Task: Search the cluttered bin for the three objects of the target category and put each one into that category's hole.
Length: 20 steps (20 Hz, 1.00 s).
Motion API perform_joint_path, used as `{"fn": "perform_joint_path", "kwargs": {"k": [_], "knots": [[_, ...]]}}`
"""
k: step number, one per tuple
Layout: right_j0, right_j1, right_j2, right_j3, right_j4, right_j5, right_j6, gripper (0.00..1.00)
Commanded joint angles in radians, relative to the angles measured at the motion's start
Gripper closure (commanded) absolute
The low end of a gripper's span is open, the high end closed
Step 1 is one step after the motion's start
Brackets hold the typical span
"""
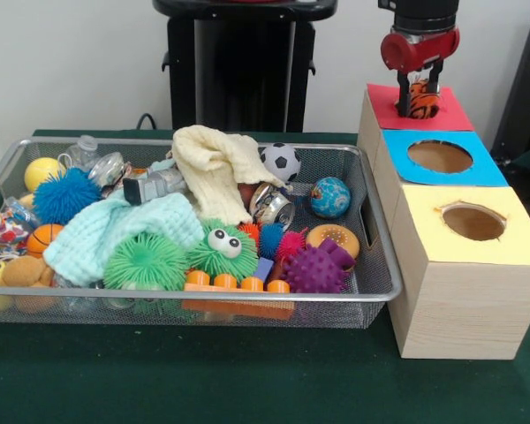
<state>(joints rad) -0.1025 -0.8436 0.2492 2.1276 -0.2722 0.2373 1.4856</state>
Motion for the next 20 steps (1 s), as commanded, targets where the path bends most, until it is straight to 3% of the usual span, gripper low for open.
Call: {"fn": "perform_joint_path", "kwargs": {"k": [1, 9, 20], "knots": [[0.002, 0.104, -0.033, -0.034, -0.008, 0.018, 0.147, 0.0], [0.028, 0.042, -0.074, -0.064, -0.023, 0.048, 0.134, 0.0], [0.074, -0.052, -0.14, -0.12, -0.015, 0.164, 0.116, 0.0]]}}
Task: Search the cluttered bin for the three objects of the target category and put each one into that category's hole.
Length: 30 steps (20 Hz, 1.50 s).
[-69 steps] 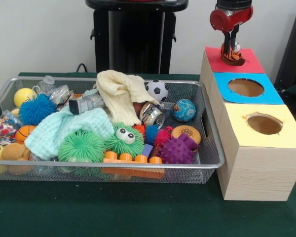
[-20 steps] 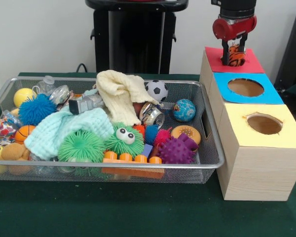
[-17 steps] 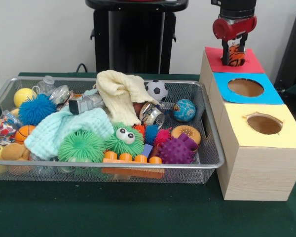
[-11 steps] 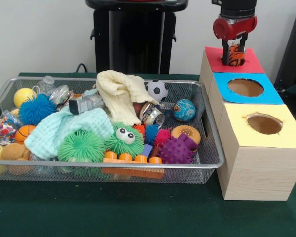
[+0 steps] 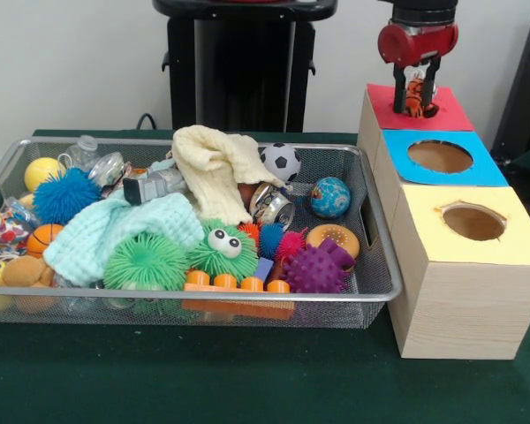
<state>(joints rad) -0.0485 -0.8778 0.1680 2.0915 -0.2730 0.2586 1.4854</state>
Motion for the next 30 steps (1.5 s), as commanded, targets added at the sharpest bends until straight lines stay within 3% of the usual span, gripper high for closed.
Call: {"fn": "perform_joint_path", "kwargs": {"k": [1, 13, 20, 30], "knots": [[0.024, -0.02, -0.063, -0.086, -0.016, 0.145, 0.116, 0.0], [0.065, -0.059, -0.09, -0.091, -0.001, 0.175, 0.12, 0.0], [0.028, -0.049, -0.037, -0.044, 0.046, 0.197, 0.111, 0.0], [0.02, -0.057, -0.001, -0.059, 0.1, 0.287, 0.105, 0.0]]}}
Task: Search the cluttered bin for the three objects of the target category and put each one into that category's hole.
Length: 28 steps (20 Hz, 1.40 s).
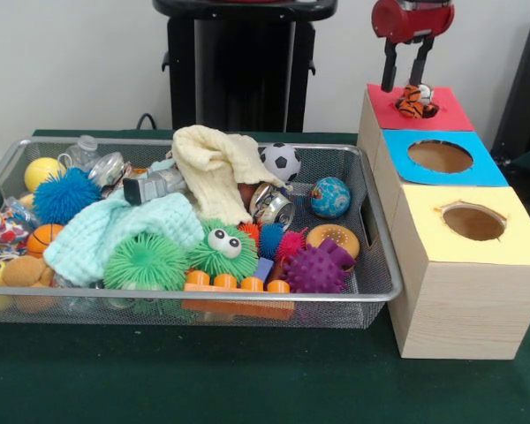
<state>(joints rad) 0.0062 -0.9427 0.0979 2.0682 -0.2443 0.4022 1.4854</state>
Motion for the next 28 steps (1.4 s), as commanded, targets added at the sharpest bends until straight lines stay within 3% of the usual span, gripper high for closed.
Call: {"fn": "perform_joint_path", "kwargs": {"k": [1, 6, 14, 15, 28], "knots": [[-0.037, 0.011, 0.073, -0.035, 0.074, 0.152, 0.101, 0.0], [-0.036, 0.018, 0.086, -0.028, 0.095, 0.201, 0.091, 0.0], [-0.029, 0.014, 0.086, -0.025, 0.104, 0.179, 0.092, 0.0], [-0.03, 0.011, 0.087, -0.021, 0.106, 0.177, 0.091, 1.0], [-0.065, 0.007, 0.148, 0.013, 0.129, 0.089, 0.091, 1.0]]}}
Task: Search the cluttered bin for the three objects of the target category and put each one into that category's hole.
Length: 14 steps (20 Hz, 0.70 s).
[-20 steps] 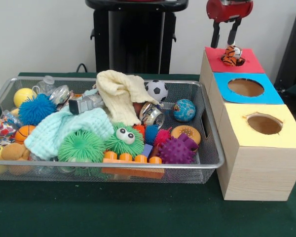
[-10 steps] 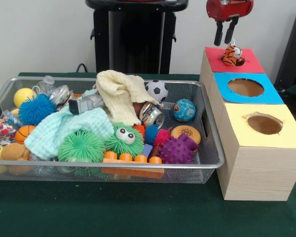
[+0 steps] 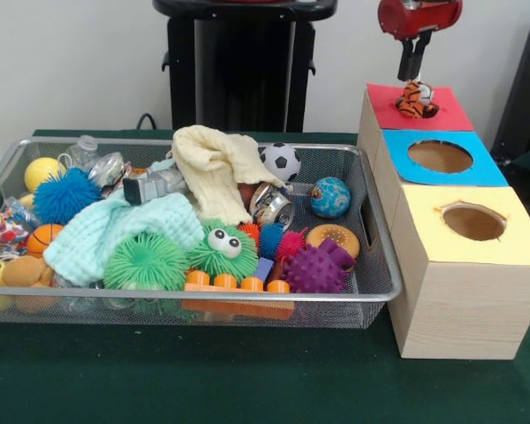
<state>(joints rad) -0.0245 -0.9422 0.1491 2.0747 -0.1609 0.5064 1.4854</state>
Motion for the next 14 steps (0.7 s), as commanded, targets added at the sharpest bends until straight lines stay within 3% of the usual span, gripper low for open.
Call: {"fn": "perform_joint_path", "kwargs": {"k": [1, 14], "knots": [[-0.04, 0.005, 0.103, 0.007, 0.046, -0.035, 0.093, 1.0], [-0.065, 0.029, 0.124, 0.046, 0.01, -0.119, 0.112, 1.0]]}}
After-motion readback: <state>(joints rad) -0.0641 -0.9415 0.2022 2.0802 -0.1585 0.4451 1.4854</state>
